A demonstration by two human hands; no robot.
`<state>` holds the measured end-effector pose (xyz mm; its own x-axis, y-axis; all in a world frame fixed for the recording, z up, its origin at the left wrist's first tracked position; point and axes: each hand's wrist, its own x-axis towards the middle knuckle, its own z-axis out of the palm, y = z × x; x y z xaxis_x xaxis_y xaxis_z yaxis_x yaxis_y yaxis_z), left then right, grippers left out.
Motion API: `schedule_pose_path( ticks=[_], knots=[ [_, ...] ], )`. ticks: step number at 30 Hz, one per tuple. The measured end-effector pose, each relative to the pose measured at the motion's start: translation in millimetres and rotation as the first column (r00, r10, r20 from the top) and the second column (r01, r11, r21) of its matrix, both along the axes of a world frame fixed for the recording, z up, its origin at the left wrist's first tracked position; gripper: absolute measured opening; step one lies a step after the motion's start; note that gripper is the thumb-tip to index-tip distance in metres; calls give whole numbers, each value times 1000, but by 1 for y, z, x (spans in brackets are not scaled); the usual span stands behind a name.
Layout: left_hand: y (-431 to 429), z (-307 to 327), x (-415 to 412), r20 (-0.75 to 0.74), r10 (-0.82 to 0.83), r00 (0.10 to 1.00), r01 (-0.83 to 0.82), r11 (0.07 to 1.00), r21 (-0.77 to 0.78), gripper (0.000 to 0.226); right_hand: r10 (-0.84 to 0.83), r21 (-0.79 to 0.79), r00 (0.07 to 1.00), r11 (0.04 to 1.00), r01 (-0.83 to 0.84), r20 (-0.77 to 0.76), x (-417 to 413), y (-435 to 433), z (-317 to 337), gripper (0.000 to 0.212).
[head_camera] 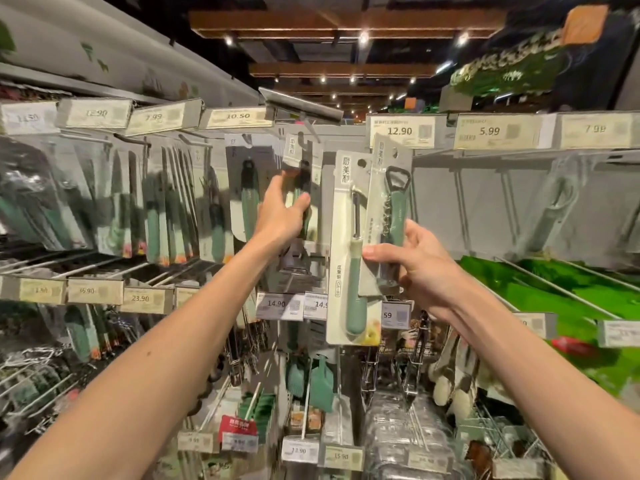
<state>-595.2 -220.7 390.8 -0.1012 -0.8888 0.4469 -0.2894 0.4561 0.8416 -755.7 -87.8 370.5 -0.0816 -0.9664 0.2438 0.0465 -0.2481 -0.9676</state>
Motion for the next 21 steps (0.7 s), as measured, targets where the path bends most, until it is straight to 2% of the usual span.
schedule_pose_path(
  ticks=[3,5,6,8,9,11,12,15,18,21],
  knots=[
    [2,4,2,143,-40,989,37,999,24,62,-28,0,999,1000,28,-20,-5,-2,-3,54],
    [13,0,2,282,-18,959,37,997,-65,50,-39,2,999,999,39,-18,-11,-2,-7,55],
    [18,-5,2,298,13,954,26,991,-128,44,-41,3,999,999,41,-15,-12,-1,-8,54],
    [32,-17,-1,196,-24,980,61,981,-184,40,-42,12,999,999,42,-10,-16,2,-12,51],
    [41,-22,-5,83,-120,989,132,980,-150,43,-43,17,999,999,43,-10,-19,4,-15,51],
    [61,-26,-16,-158,-342,926,343,939,-18,48,-40,29,999,999,40,-15,-22,8,-21,50],
    [69,-28,-23,-220,-408,886,422,906,22,45,-43,31,999,999,44,-21,-23,11,-24,49],
    [89,-33,-46,-315,-482,818,518,855,37,35,-75,22,996,997,76,-55,-28,23,-35,50],
    [101,-41,-70,-402,-511,760,585,807,80,32,-123,4,992,992,123,-25,-44,40,-47,52],
    [109,-52,-102,-381,-547,746,616,783,83,29,-224,1,975,975,224,0,-68,62,-57,49]
  ],
)
